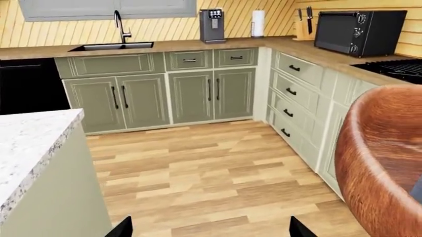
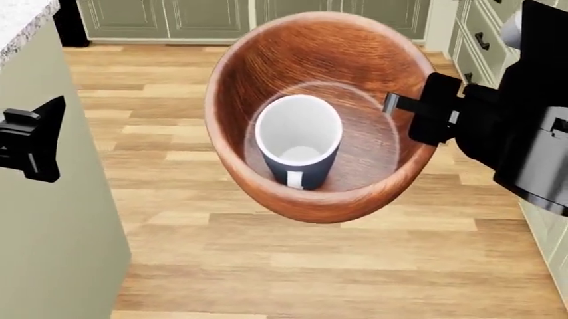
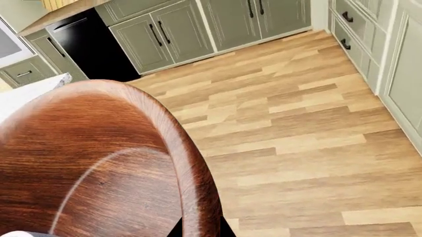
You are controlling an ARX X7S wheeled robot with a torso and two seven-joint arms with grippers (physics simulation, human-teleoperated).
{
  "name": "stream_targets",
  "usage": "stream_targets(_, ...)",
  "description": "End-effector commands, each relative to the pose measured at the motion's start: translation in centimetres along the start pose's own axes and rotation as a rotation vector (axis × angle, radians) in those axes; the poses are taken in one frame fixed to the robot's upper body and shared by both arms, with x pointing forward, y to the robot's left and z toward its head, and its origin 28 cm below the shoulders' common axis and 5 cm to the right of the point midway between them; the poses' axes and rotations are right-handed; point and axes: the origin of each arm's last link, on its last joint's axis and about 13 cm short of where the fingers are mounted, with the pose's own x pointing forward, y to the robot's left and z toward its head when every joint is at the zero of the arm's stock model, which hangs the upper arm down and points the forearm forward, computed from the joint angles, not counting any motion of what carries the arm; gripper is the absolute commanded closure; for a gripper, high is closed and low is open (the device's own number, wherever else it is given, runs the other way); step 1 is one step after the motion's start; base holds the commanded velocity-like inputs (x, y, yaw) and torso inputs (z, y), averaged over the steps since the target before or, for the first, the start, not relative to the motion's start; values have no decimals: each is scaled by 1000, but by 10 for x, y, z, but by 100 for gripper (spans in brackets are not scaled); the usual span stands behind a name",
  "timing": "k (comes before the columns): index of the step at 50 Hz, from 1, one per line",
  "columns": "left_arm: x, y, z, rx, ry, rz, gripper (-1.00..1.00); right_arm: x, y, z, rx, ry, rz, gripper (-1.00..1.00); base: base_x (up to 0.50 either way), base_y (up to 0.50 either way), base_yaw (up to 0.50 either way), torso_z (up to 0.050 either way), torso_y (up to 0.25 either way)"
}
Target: Place the cup inside the bowl on the dining table and move the bowl to any counter.
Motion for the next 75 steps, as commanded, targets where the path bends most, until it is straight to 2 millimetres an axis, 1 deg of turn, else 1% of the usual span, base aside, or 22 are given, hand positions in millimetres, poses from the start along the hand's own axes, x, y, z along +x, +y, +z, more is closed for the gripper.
stream_targets(1, 1, -1, 1, 0, -2, -8, -100, 0, 3, 7, 3, -28, 26, 100, 500, -250, 0, 0, 0)
stream_targets(6, 1, 1, 0, 0, -2, -2, -100, 3, 1, 7, 12, -29, 26, 100, 500, -248, 0, 0, 2)
stream_targets(13, 0, 1, -1, -2, -1, -2, -100, 3, 2, 8, 11, -40, 29, 100, 500, -219, 0, 0, 1)
stream_targets(18, 1, 0, -1, 0, -2, -2, -100, 4, 0, 6, 15, -38, 31, 100, 500, -72, 0, 0, 2)
stream_targets(26, 3, -1, -3, -6, -1, -2, -100, 6, 2, 8, -4, -42, 35, 100, 500, -5, 0, 0, 1)
stream_targets(32, 2, 1, -3, -8, -3, 4, -100, 8, 3, 8, 2, -46, 36, 100, 500, 0, 0, 0, 2)
stream_targets(50, 3, 1, -5, -12, 4, 3, -100, 6, -1, 3, 14, -48, 38, 100, 500, 0, 0, 0, 2)
stream_targets(56, 3, 2, -2, -4, 5, 11, -100, 5, -4, 4, 18, -56, 32, 100, 500, 0, 0, 0, 2)
stream_targets(62, 3, -1, 1, 3, -3, -2, -100, 4, -6, 3, 26, -59, 35, 100, 500, 0, 0, 0, 2)
stream_targets(67, 2, -1, -5, -1, 7, 6, -100, 6, -6, 1, 22, -52, 39, 100, 500, 0, 0, 0, 2)
stream_targets(75, 3, -1, -5, -1, 5, 6, -100, 7, -7, -2, 23, -43, 39, 100, 500, 0, 0, 1, 1)
